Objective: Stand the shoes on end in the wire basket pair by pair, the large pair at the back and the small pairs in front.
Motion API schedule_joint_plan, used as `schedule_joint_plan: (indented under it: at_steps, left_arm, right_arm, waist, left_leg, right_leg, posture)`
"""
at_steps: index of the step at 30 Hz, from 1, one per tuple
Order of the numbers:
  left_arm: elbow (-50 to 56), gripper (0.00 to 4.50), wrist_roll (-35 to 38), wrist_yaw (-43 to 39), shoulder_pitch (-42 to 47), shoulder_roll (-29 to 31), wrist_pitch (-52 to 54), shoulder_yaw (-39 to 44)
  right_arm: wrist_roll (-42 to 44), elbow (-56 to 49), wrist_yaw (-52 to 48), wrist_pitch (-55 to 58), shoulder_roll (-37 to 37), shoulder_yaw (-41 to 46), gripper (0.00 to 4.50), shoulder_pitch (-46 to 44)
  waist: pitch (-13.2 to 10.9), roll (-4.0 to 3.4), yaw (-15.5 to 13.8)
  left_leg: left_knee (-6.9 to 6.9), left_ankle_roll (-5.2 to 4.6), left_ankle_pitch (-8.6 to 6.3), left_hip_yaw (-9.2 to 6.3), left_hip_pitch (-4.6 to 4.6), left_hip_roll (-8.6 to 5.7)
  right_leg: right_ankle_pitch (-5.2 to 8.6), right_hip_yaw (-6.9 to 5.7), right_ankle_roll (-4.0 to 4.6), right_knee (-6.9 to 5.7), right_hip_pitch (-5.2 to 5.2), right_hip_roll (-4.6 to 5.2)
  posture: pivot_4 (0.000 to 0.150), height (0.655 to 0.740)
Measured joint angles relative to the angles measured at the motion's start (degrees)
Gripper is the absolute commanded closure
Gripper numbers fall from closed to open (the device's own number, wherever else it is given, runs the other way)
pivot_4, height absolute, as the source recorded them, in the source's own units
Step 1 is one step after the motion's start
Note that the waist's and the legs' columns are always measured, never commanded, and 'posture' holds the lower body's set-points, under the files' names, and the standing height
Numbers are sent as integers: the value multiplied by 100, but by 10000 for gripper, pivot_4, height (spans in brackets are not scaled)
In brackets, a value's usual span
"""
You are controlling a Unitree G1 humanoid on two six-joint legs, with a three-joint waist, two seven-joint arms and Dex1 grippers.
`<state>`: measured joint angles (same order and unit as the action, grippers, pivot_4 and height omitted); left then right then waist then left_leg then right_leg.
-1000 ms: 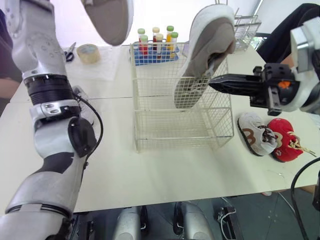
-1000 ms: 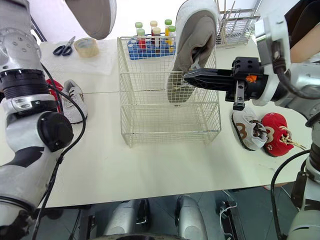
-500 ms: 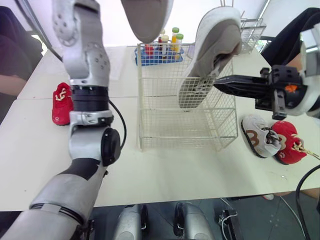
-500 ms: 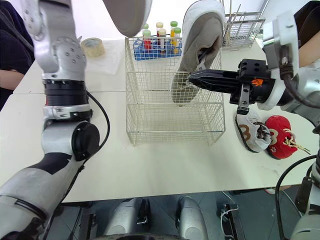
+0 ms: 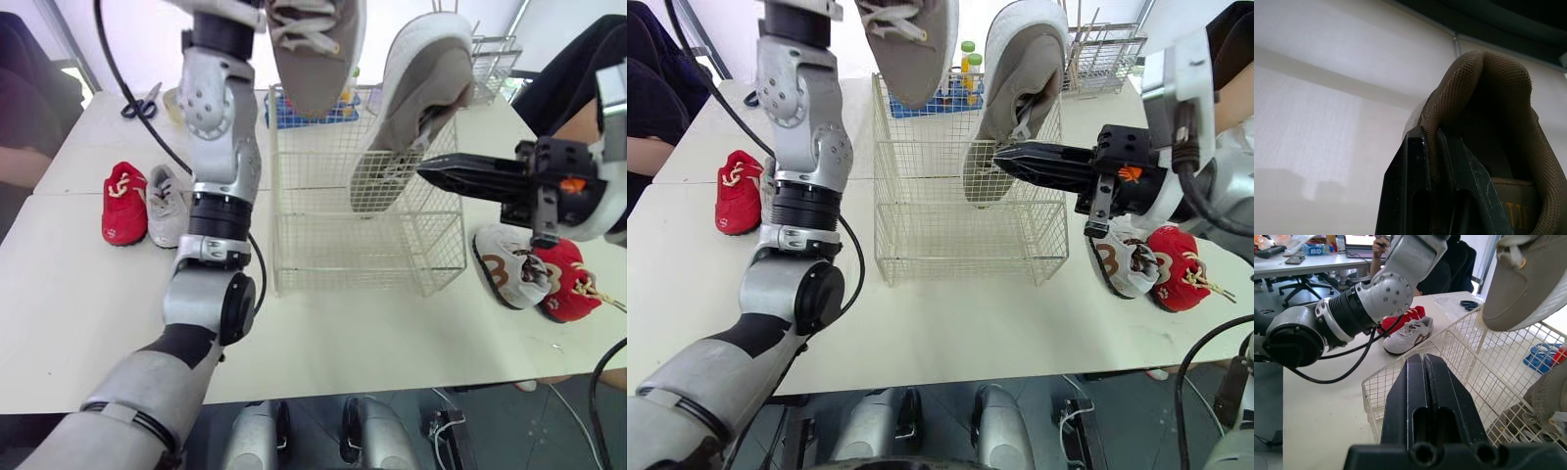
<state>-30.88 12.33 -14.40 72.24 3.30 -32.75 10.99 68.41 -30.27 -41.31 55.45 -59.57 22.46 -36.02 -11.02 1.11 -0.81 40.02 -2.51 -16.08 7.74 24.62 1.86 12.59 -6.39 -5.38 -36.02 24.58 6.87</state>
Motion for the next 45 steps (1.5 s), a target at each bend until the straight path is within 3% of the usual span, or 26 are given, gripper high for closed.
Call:
schedule_joint_plan:
  at_steps: [12,27,35,38,45]
  left_arm:
    - [-355,44577,-824,618,-405,-413,-1291,-310]
    - [-28,44577,-1665,1179,-1265,-467,-1366,-817]
    - [375,44577,-2100,1401,-2035,-261,-1351,-1034]
    - [241,44577,-2169,1406,-2469,-193,-1046,-1060]
    - [438,44577,-2127,1435,-2587,-155,-618,-1108]
  right_arm:
    - [496,-61,195,94,-422,299,45000,226]
    - [710,-34,282,73,-551,315,45000,344]
    - [633,82,149,-33,-554,91,45000,162]
    - [593,145,104,-81,-561,56,45000,144]
    - [481,197,40,-120,-559,-151,45000,-20]
  waist:
    - [2,-1,-6]
    - [16,-17,-5]
    - [133,-121,5]
    - [132,-121,4]
    - [131,-119,-41]
  left_leg:
    - [3,-39,-23,0,0,-2]
    - [4,-42,-25,0,-13,-2]
    - [5,-42,-25,0,-39,-1]
    - [5,-42,-25,0,-24,0]
    - [10,-49,-29,2,-19,-5]
  right_leg:
    - [0,0,1,1,-1,6]
    - [-1,0,3,0,-12,10]
    - [-3,1,12,-1,-32,11]
    - [-5,1,10,-3,-14,10]
    - [-5,0,11,2,-16,19]
  posture:
    - [1500,7400]
    - [1500,7400]
    - [1500,7400]
    - [1500,7400]
    - [1500,7400]
